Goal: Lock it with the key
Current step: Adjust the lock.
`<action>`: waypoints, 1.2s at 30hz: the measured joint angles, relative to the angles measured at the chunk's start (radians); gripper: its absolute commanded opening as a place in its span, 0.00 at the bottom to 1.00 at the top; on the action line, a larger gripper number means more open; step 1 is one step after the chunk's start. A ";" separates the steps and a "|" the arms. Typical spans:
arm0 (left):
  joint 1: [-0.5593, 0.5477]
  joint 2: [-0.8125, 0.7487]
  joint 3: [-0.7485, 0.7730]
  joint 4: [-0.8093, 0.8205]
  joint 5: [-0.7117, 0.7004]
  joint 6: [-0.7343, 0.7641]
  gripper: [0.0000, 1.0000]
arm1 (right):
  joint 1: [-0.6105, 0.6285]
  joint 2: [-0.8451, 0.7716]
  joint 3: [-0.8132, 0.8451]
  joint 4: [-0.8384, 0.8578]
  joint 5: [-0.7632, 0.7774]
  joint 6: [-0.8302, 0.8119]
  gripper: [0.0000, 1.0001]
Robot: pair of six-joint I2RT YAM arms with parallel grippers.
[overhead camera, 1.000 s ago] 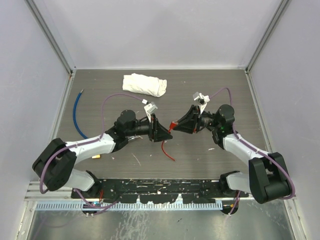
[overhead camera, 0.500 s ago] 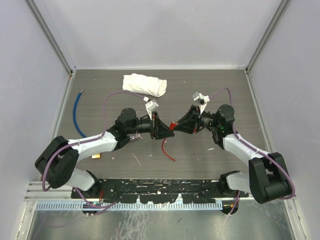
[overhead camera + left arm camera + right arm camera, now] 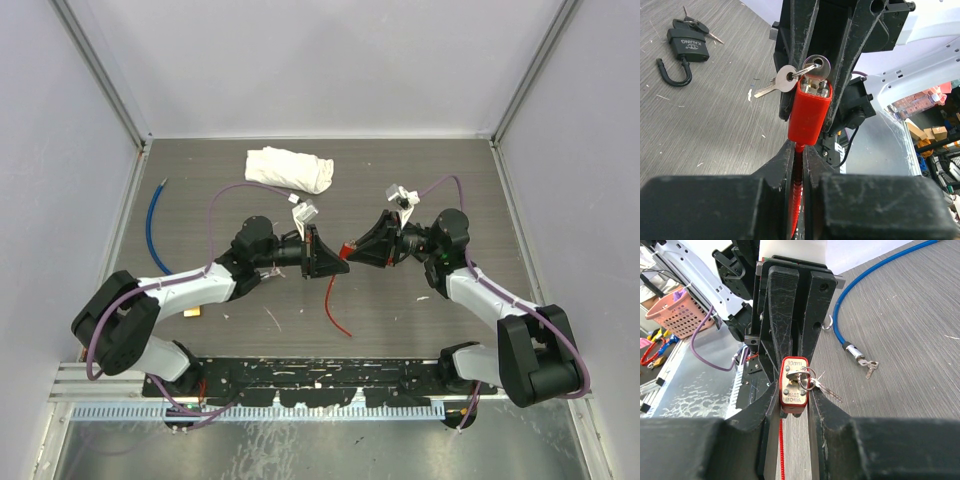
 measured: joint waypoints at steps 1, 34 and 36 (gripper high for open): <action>0.000 0.000 0.000 0.000 0.002 0.001 0.04 | 0.000 0.000 0.000 0.000 0.000 0.000 0.03; 0.000 0.000 0.000 -0.013 0.006 0.014 0.00 | 0.005 0.000 0.007 -0.050 0.000 -0.028 0.10; 0.000 0.000 0.000 -0.015 0.005 0.017 0.00 | 0.005 0.000 0.008 -0.055 0.000 -0.035 0.13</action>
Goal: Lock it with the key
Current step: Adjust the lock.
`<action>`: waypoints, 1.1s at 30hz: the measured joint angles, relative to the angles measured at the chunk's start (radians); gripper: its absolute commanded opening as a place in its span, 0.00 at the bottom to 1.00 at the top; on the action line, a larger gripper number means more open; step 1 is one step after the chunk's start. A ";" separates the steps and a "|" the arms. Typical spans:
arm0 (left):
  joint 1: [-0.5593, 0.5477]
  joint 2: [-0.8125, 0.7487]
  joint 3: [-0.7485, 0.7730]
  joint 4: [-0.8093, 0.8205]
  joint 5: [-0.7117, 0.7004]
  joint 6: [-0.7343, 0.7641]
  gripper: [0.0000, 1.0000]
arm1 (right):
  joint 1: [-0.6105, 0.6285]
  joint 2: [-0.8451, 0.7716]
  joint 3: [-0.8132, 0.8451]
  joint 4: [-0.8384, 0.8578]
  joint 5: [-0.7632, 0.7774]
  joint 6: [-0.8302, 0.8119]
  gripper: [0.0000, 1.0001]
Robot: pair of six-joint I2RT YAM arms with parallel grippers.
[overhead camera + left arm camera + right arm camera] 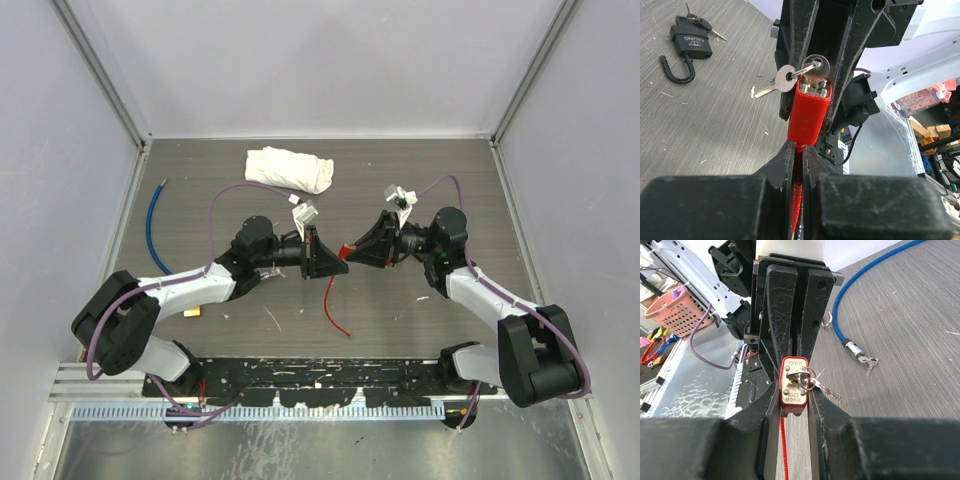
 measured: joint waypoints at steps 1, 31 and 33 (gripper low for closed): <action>0.000 0.000 0.000 -0.001 0.000 0.003 0.00 | 0.000 0.000 0.000 -0.004 0.000 -0.003 0.15; 0.138 -0.161 0.262 -0.472 0.340 0.285 0.00 | -0.055 0.028 0.924 -2.029 0.070 -2.025 1.00; 0.138 -0.139 0.299 -0.488 0.384 0.284 0.00 | -0.016 0.068 0.996 -2.089 0.088 -2.121 1.00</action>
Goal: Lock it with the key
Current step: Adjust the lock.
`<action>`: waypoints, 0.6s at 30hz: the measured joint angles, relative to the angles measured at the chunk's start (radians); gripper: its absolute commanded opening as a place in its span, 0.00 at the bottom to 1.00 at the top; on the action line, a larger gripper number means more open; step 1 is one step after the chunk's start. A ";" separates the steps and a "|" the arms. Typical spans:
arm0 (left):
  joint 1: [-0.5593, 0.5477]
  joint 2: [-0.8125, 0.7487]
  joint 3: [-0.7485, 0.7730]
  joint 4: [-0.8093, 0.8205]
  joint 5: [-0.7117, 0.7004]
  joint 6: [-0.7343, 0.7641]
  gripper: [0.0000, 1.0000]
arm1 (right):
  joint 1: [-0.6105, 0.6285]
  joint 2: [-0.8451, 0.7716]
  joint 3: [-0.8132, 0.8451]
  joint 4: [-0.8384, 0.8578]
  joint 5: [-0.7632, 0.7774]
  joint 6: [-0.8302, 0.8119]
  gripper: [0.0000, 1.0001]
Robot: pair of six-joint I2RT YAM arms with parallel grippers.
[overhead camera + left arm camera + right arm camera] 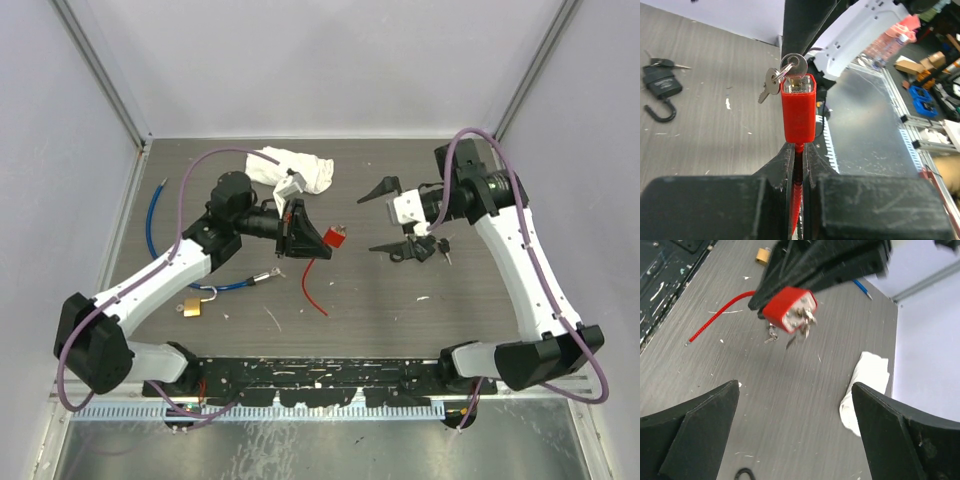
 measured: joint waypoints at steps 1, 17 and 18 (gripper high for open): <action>0.000 0.013 0.015 -0.006 0.021 -0.001 0.00 | 0.019 0.015 0.022 -0.017 0.008 -0.030 1.00; -0.018 0.130 0.069 -0.028 0.178 -0.084 0.00 | 0.288 0.091 0.122 -0.097 0.153 -0.110 0.87; -0.018 0.131 0.069 -0.028 0.182 -0.084 0.00 | 0.298 0.093 0.119 -0.097 0.165 -0.108 0.86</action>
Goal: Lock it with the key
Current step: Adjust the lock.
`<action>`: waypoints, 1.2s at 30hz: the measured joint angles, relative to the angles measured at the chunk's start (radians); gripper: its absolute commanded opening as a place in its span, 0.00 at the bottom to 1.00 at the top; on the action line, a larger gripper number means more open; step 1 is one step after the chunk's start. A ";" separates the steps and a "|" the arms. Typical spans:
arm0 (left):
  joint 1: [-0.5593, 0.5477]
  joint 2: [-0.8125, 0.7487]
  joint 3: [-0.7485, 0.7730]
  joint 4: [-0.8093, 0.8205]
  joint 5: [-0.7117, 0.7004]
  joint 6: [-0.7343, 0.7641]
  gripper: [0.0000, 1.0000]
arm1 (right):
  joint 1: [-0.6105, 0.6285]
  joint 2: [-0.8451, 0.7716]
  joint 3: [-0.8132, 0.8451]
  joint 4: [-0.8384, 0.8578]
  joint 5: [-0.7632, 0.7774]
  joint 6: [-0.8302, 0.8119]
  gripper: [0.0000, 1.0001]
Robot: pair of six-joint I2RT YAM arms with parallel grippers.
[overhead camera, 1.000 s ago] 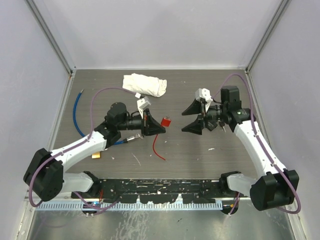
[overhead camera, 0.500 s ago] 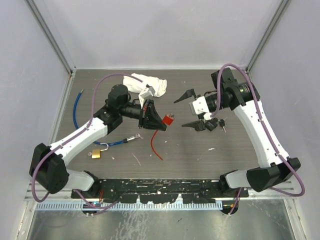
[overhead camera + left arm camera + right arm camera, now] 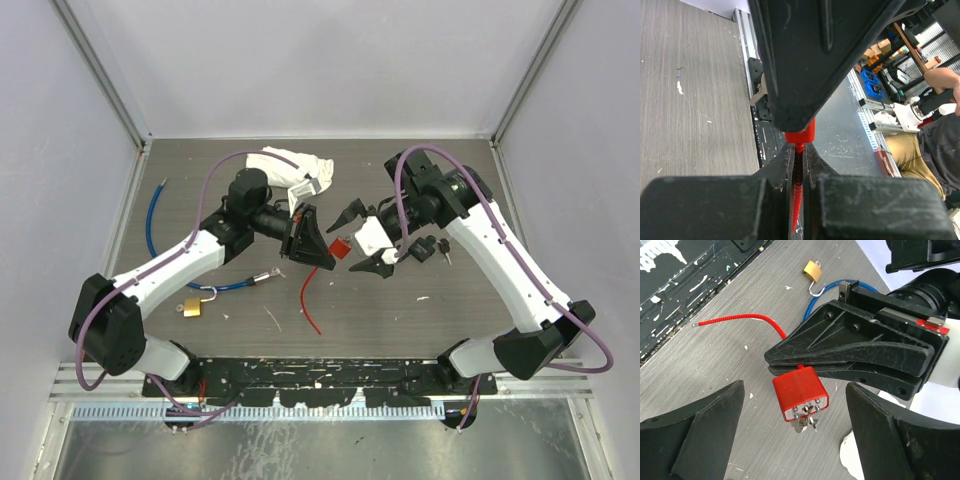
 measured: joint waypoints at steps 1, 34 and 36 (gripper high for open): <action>0.000 0.000 0.000 0.000 0.005 0.000 0.00 | 0.007 0.001 -0.002 0.000 0.010 0.003 0.84; -0.009 0.030 0.012 -0.026 0.050 0.009 0.19 | 0.048 0.008 -0.007 -0.003 0.080 0.036 0.21; -0.010 0.030 0.013 -0.040 0.043 0.024 0.38 | 0.050 0.008 -0.011 -0.003 0.082 0.040 0.17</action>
